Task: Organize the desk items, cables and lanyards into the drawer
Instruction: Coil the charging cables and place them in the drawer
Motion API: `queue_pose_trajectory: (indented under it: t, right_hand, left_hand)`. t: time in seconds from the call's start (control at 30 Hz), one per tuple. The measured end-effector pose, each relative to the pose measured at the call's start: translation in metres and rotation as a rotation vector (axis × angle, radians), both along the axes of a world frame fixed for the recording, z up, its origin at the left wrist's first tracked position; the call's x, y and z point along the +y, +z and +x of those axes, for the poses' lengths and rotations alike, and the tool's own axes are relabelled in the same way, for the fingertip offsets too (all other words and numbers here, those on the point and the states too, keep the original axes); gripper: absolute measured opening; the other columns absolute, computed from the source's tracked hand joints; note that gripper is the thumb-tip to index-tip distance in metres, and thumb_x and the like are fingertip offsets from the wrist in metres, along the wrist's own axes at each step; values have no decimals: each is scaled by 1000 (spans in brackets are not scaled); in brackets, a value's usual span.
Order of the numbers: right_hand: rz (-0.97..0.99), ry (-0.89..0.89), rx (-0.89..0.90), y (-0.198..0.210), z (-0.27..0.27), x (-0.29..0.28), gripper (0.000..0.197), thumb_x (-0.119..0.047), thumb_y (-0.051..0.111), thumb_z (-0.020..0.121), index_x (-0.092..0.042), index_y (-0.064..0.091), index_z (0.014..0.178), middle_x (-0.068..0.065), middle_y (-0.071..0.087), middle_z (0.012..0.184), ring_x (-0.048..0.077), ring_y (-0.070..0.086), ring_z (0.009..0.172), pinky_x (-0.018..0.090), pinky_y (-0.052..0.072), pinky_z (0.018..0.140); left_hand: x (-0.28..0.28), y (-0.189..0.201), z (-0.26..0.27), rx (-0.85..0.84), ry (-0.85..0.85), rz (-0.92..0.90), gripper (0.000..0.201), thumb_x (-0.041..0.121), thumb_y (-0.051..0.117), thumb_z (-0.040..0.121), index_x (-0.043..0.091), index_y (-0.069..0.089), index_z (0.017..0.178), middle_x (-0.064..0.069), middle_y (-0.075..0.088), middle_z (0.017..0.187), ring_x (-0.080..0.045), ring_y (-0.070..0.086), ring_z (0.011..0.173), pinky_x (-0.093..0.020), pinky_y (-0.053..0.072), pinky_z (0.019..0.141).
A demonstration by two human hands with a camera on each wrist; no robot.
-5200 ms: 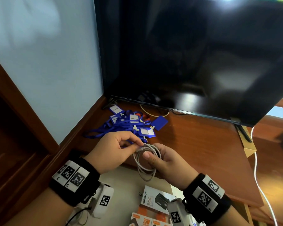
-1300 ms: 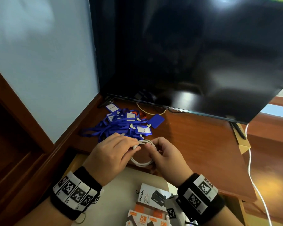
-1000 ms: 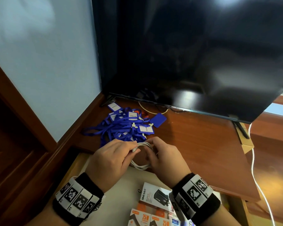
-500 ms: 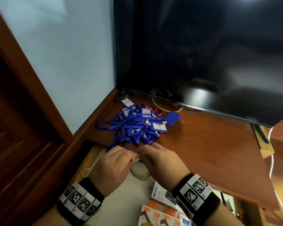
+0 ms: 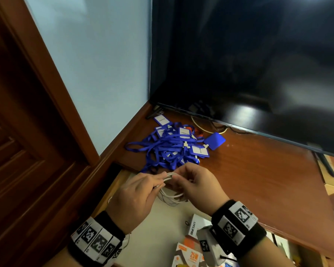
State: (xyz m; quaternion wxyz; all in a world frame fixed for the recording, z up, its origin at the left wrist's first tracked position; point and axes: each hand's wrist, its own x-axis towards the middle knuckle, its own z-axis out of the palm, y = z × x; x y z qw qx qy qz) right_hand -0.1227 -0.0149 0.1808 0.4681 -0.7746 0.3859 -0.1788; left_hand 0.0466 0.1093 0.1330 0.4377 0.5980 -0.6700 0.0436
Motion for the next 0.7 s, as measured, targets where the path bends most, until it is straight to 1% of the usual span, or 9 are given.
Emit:
queue_pose_trajectory:
  t: [0.13, 0.23, 0.3, 0.37, 0.43, 0.5, 0.53, 0.6, 0.7]
  right_hand:
    - [189, -24, -89, -2, 7, 1, 8, -13, 68, 98, -6, 67, 93, 12, 76, 81, 24, 73, 60, 34, 60, 55]
    - [259, -2, -113, -7, 13, 2, 9, -10, 68, 97, -2, 67, 96, 16, 75, 82, 19, 70, 55, 26, 54, 50]
    - [247, 18, -110, -12, 18, 4, 8, -12, 69, 97, -5, 67, 95, 16, 75, 82, 26, 73, 59, 28, 55, 52]
    - [216, 37, -100, -20, 25, 6, 7, -14, 69, 97, -9, 67, 93, 13, 75, 81, 32, 73, 64, 34, 57, 55]
    - [138, 62, -67, -30, 34, 9, 8, -18, 69, 97, -17, 66, 90, 8, 74, 79, 30, 71, 65, 40, 60, 61]
    - [17, 93, 0, -46, 44, 13, 10, -25, 69, 97, -25, 62, 89, 1, 72, 77, 21, 67, 64, 40, 58, 66]
    - [-20, 101, 33, -57, 49, 15, 11, -27, 68, 96, -26, 60, 89, 0, 71, 76, 17, 66, 65, 38, 57, 67]
    - [-10, 102, 88, -79, 60, 20, 12, -28, 68, 95, -27, 57, 90, 1, 70, 76, 16, 65, 65, 37, 56, 66]
    - [195, 81, 172, -117, 79, 24, 13, -25, 66, 97, -27, 55, 90, 9, 71, 75, 23, 69, 60, 41, 59, 61]
  left_hand:
    - [9, -2, 6, 67, 24, -12, 19, 22, 65, 103, 5, 74, 102, 1, 75, 121, -11, 72, 109, -35, 61, 84]
    - [19, -6, 12, 109, 52, 27, 26, 30, 60, 105, 8, 73, 104, 5, 75, 121, -6, 71, 111, -32, 61, 85]
    - [25, -11, 18, 148, 84, 66, 25, 33, 60, 104, 11, 71, 105, 7, 75, 120, -3, 70, 111, -30, 60, 84]
    - [31, -15, 25, 185, 130, 114, 24, 35, 61, 103, 13, 71, 105, 10, 75, 117, -2, 70, 108, -28, 61, 81]
    - [37, -16, 33, 226, 177, 183, 22, 39, 61, 101, 19, 70, 104, 19, 74, 111, 5, 69, 101, -19, 58, 77]
    - [41, -18, 43, 281, 212, 296, 16, 43, 62, 101, 28, 67, 103, 28, 70, 99, 9, 67, 92, -11, 53, 71]
    - [42, -22, 50, 314, 216, 370, 13, 44, 64, 99, 32, 67, 102, 28, 69, 94, 8, 67, 89, -12, 53, 70]
    - [44, -31, 66, 384, 221, 531, 11, 42, 70, 95, 34, 69, 103, 24, 71, 94, 6, 68, 89, -19, 58, 73]
    - [50, -48, 87, 439, 268, 710, 17, 36, 76, 93, 36, 70, 109, 22, 71, 99, 7, 67, 96, -23, 60, 84]
